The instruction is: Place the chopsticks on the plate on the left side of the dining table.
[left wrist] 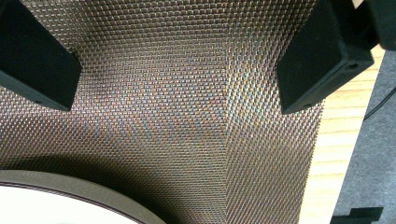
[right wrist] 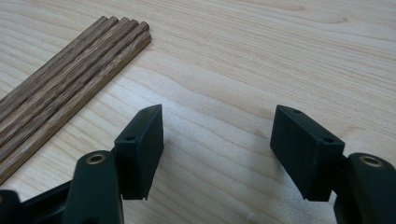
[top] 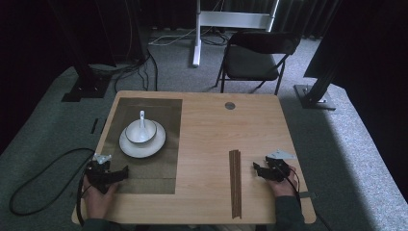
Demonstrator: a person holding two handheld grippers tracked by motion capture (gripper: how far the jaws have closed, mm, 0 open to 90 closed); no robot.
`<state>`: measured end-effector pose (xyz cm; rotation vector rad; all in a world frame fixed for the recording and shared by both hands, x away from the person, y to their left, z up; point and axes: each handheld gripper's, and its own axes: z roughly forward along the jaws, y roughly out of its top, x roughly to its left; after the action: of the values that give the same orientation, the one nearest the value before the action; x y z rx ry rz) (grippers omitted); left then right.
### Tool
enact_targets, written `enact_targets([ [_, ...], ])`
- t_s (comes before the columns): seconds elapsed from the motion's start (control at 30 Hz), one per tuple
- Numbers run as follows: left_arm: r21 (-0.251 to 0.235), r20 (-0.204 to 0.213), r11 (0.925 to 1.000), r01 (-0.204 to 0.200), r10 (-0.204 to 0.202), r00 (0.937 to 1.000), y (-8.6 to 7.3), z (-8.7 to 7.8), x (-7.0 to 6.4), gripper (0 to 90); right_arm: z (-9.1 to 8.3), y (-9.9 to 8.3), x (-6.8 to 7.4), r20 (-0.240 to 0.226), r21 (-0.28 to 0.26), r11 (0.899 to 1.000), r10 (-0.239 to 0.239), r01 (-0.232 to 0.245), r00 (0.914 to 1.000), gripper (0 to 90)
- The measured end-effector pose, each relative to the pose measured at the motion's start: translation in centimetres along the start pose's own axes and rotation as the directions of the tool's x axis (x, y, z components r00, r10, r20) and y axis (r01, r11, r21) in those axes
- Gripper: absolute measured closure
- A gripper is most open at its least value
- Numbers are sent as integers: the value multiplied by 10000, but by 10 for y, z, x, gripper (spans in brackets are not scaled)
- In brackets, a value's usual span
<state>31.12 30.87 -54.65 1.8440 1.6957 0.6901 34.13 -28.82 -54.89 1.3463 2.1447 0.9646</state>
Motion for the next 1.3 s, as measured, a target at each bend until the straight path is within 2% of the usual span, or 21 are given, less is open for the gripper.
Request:
enact_targets([
  [0.4, 0, 0, 10000, 0, 0, 10000, 0, 0, 0, 2, 0, 2, 0, -55, 140, 9999, -42, 43, 10000, 343],
  [0.43, -1, 1, 10000, 0, 0, 10000, 0, 0, 0, 2, 0, 2, 0, -62, 155, 9999, -40, 41, 10000, 351],
  [0.5, 0, 1, 10000, 0, 0, 10000, 0, 0, 0, 2, -1, 4, 1, -144, 243, 9996, -162, 166, 9998, 433],
  [0.67, 2, 1, 10000, 0, 0, 10000, 0, 0, 0, 2, -1, 4, 1, -160, 295, 9995, -142, 147, 9998, 442],
  [0.73, 10, 1, 10000, 0, 0, 10000, 0, 0, 0, 2, -2, 5, 3, -205, 337, 9991, -231, 238, 9995, 467],
  [0.97, 0, 2, 10000, 2, -2, 10000, 0, 0, 0, 2, -5, 8, 11, -334, 333, 9975, -610, 621, 9976, 469],
  [1.3, 1, 1, 10000, -1, 1, 10000, 0, 0, 0, 2, -10, 9, 14, -523, 225, 9968, -755, 767, 9958, 484],
])
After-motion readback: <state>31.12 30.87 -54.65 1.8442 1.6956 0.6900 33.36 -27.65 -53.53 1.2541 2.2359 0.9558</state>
